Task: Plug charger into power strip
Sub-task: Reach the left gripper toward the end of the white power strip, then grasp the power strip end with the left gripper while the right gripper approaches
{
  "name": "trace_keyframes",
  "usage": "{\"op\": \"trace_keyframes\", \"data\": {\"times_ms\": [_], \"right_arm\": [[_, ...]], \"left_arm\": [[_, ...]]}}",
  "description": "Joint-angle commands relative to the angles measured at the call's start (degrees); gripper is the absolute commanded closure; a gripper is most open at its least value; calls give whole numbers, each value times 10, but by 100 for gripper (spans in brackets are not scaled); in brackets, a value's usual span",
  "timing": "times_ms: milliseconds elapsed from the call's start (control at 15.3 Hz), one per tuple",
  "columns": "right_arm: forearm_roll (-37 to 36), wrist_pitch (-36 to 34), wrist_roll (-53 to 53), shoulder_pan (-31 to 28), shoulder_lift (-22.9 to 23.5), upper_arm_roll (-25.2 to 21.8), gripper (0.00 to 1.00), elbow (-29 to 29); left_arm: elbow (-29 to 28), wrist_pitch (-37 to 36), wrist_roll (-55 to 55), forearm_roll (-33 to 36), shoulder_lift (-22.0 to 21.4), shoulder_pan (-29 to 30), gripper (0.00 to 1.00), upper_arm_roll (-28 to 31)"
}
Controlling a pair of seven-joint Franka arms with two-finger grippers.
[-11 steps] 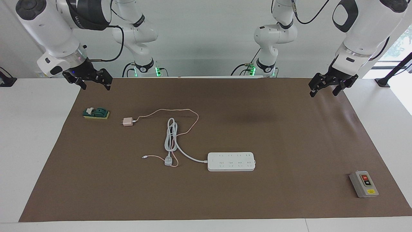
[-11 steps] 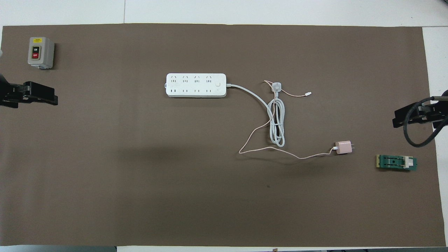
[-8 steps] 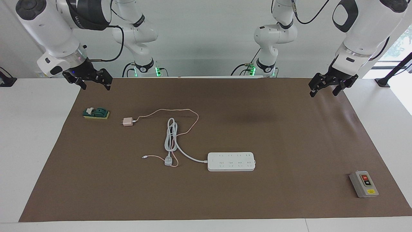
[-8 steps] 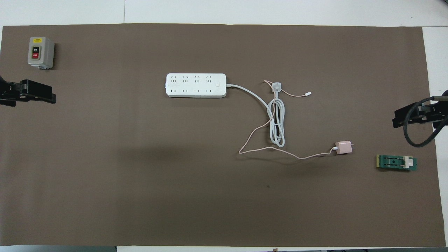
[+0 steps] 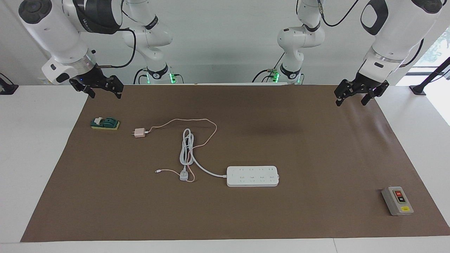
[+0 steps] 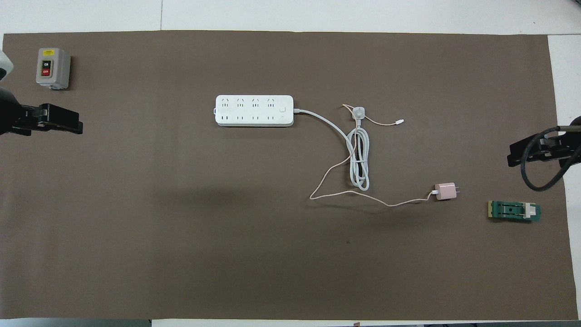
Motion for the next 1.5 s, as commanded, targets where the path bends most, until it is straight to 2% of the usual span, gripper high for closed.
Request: {"op": "trace_keyframes", "data": {"times_ms": [0,131,196,458,589,850,981,1112,1308,1439], "right_arm": [[0,-3,-5,-7,-2,4,0,-3],[1,44,-1,-7,-1,4,0,-4],[3,46,15,-7,-1,4,0,-7],[11,35,215,-6,0,9,0,-15],[39,36,314,-6,-2,7,0,-35],[81,62,524,-12,15,7,0,-50],[110,78,551,-34,21,7,0,-84],[165,120,564,-70,19,7,0,-146],[180,152,656,-62,25,7,0,-172],[183,172,668,-60,39,7,0,-185]], "left_arm": [[21,-11,-2,-3,8,-10,0,1],[18,-7,-12,-11,9,-14,0,-8],[19,-9,-31,-33,11,-18,0,-8],[21,1,-49,-84,20,-55,0,-8],[21,9,-51,-159,31,-56,0,-8],[12,59,-34,-243,70,-64,0,-9],[11,66,2,-315,88,-57,0,-8],[-12,83,64,-409,104,-49,0,-8],[-65,111,141,-522,107,-42,0,-8],[-105,121,199,-591,109,-42,0,-9]]}}
